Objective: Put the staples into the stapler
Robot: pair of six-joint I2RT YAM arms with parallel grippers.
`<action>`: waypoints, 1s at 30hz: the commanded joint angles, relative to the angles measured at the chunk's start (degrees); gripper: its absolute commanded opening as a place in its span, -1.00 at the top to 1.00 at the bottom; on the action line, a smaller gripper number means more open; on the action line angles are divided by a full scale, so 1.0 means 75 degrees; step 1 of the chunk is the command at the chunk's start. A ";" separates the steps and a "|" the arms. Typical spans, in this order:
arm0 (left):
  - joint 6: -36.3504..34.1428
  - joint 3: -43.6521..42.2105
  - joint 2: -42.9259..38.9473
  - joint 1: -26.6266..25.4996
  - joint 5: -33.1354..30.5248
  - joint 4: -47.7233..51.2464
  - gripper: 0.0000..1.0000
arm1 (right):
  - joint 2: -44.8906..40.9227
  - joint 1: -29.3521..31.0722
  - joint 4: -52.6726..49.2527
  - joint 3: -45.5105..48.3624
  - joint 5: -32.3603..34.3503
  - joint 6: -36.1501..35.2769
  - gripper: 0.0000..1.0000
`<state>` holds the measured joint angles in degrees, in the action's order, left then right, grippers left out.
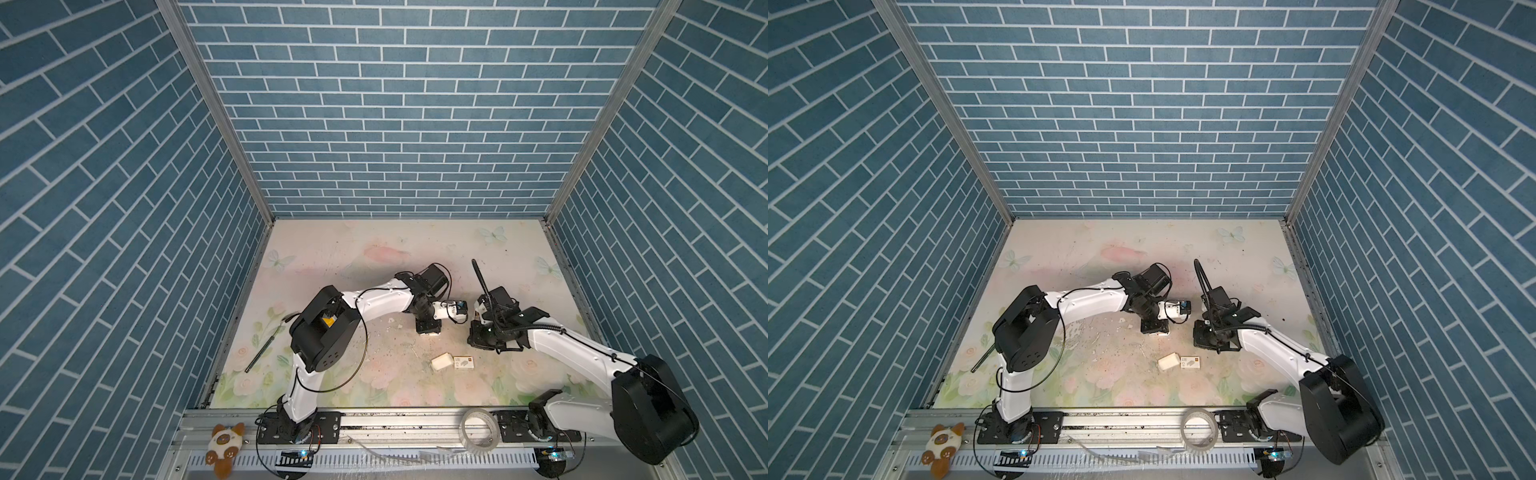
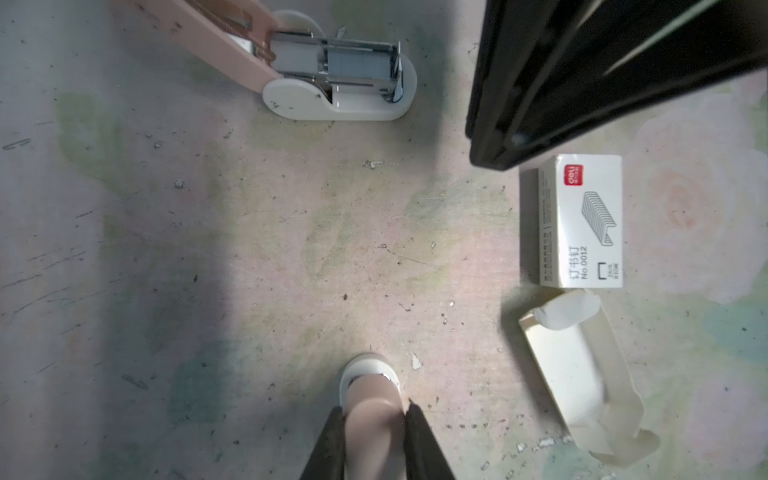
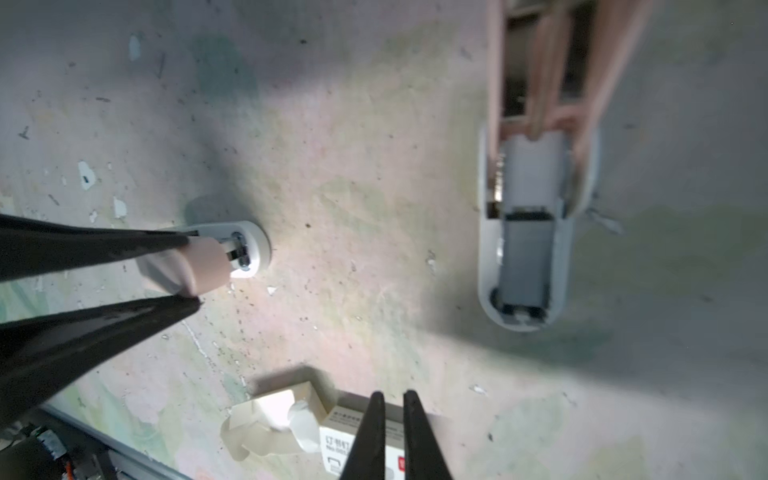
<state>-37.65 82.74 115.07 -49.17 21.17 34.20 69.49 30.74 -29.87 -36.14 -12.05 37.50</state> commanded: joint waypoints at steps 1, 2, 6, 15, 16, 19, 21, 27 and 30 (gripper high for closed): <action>-0.0002 -0.0137 0.0646 -0.0039 -0.0853 0.1273 0.87 | -0.0639 0.0015 -0.0642 0.0129 0.0891 0.0603 0.75; -0.0005 -0.0048 0.0704 -0.0042 -0.0868 0.1330 0.87 | -0.0814 0.0014 -0.0711 0.0157 0.1138 0.0674 0.75; -0.0010 0.0132 0.0904 -0.0097 -0.0968 0.1520 0.87 | -0.1258 -0.0010 -0.0900 0.0232 0.1419 0.0830 0.76; 0.0025 0.0259 0.1185 -0.0239 -0.1260 0.1665 0.87 | -0.1909 -0.0042 -0.1166 0.0333 0.1826 0.0924 0.76; 0.0036 0.0275 0.1150 -0.0239 -0.1243 0.1671 0.86 | -0.1946 -0.0044 -0.1140 0.0341 0.1824 0.0919 0.76; 0.0073 0.0310 0.0937 -0.0230 -0.1214 0.1659 0.84 | -0.2051 -0.0045 -0.1052 0.0364 0.1829 0.0863 0.74; 0.0098 0.0346 0.0738 -0.0227 -0.1196 0.1681 0.83 | -0.2110 -0.0044 -0.1045 0.0350 0.1897 0.0809 0.72; 0.0127 0.0452 0.0227 -0.0230 -0.1170 0.1766 0.77 | -0.2316 -0.0044 -0.1057 0.0358 0.2052 0.0696 0.70; 0.0135 0.0461 0.0096 -0.0230 -0.1145 0.1798 0.73 | -0.2334 -0.0044 -0.1036 0.0374 0.2070 0.0673 0.69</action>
<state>-36.80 87.66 116.66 -51.07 14.98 42.17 52.69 30.57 -36.47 -34.11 1.61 42.17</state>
